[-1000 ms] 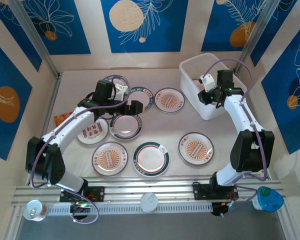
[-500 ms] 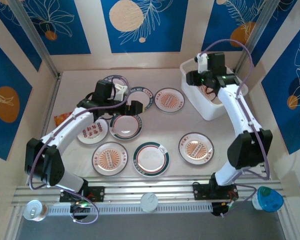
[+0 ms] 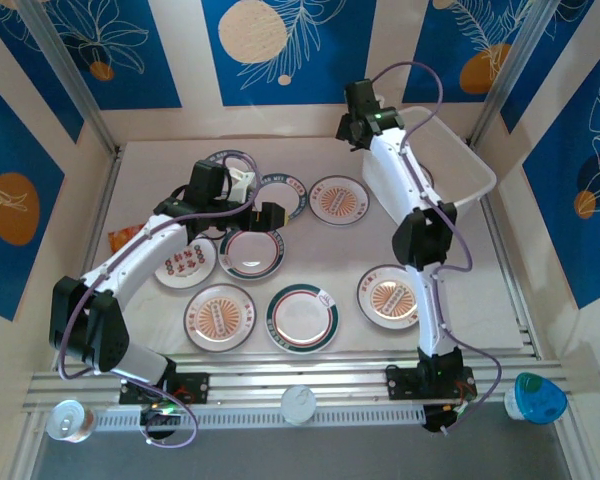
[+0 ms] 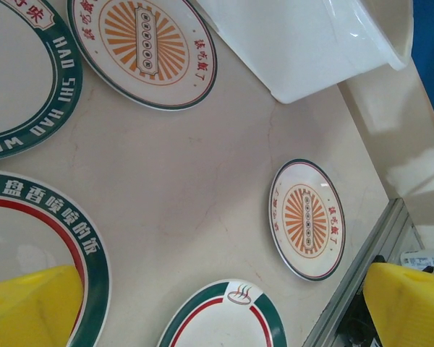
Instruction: Place the plates into the plastic bin on the countertop
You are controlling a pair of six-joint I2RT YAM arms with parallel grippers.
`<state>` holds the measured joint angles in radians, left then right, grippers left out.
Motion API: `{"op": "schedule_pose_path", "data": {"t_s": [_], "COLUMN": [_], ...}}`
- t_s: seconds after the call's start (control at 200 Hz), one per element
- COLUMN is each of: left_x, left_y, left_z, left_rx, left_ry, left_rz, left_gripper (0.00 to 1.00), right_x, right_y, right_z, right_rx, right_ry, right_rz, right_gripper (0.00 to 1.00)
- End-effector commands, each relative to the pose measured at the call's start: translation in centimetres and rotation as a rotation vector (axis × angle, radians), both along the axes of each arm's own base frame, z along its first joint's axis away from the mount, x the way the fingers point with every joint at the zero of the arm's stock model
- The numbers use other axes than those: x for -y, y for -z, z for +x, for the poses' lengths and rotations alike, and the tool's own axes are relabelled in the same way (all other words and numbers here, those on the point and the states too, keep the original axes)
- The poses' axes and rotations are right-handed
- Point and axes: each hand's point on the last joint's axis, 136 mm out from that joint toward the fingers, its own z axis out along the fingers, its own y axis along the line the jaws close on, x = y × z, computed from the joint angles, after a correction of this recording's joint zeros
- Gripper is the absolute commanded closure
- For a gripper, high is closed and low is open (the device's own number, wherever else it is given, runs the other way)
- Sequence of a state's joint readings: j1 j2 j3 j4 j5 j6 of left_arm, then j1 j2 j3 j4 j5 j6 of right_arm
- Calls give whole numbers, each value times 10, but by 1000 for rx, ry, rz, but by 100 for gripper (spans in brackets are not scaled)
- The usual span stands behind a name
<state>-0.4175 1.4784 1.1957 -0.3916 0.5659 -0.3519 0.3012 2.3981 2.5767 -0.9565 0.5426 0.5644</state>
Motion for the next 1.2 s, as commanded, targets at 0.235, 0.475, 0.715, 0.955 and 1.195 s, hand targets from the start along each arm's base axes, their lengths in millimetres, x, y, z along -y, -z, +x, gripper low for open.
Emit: {"op": "schedule_pose_path", "data": {"t_s": [0.235,0.475,0.715,0.955,1.195], "left_x": [-2,-1,-3,-5,-5], "left_y": [9,12,14,15,12], "left_z": [3,7,6,5,4], "left_rx": [-6,-19,-24,-27,-20], "left_ry": [-4,-16,-23,-27,-28], "left_rz": [50,52,62,66,61], "left_gripper": [0,0,0,0,0], "right_x": [30,22,3,-1,-5], "right_y": [23,34,32,37,32], "right_z": [8,22,41,35,28], "right_rx": [-38,-24,38,1,4], "right_ry": [85,4,-137,-213,-319], "right_rz": [-43,-48,-45,-55,-116], "right_gripper": [41,43,56,69,76]}}
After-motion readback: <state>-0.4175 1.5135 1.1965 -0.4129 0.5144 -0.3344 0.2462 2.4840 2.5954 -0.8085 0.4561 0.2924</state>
